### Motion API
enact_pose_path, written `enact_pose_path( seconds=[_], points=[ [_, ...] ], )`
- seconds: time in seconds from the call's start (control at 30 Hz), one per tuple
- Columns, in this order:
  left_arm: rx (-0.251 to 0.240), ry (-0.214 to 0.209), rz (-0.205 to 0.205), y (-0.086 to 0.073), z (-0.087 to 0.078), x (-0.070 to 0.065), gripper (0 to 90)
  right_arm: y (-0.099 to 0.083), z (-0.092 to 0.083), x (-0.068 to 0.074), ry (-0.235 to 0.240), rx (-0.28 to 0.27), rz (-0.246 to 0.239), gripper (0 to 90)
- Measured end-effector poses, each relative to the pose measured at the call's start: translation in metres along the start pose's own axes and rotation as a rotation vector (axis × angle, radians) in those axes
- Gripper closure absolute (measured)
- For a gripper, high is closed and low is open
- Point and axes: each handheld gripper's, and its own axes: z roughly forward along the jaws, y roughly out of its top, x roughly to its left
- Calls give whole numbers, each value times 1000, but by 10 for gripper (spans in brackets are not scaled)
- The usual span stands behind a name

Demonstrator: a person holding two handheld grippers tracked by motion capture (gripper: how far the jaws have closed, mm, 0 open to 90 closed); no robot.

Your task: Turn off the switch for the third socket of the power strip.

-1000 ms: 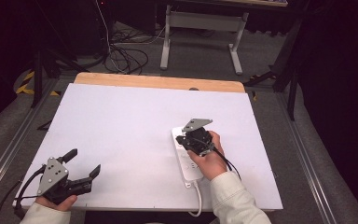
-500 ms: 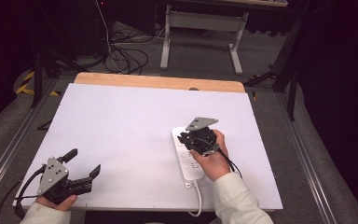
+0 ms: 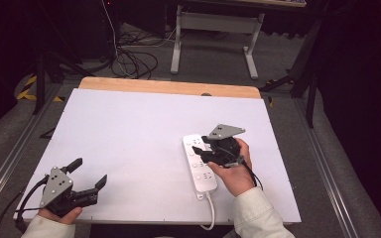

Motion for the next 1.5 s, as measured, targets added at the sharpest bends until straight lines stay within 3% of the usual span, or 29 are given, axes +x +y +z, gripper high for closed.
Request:
enact_pose_path(
  seconds=[0.27,0.8,1.5],
  points=[
    [-3,2,-4,0,0,0,116,-8,-19,3,-4,-41,6,388],
    [1,-2,-5,0,0,0,116,-37,-57,4,-15,-112,49,335],
    [1,-13,4,1,-2,-1,116,-94,-70,-16,-30,-130,158,291]
  ],
)
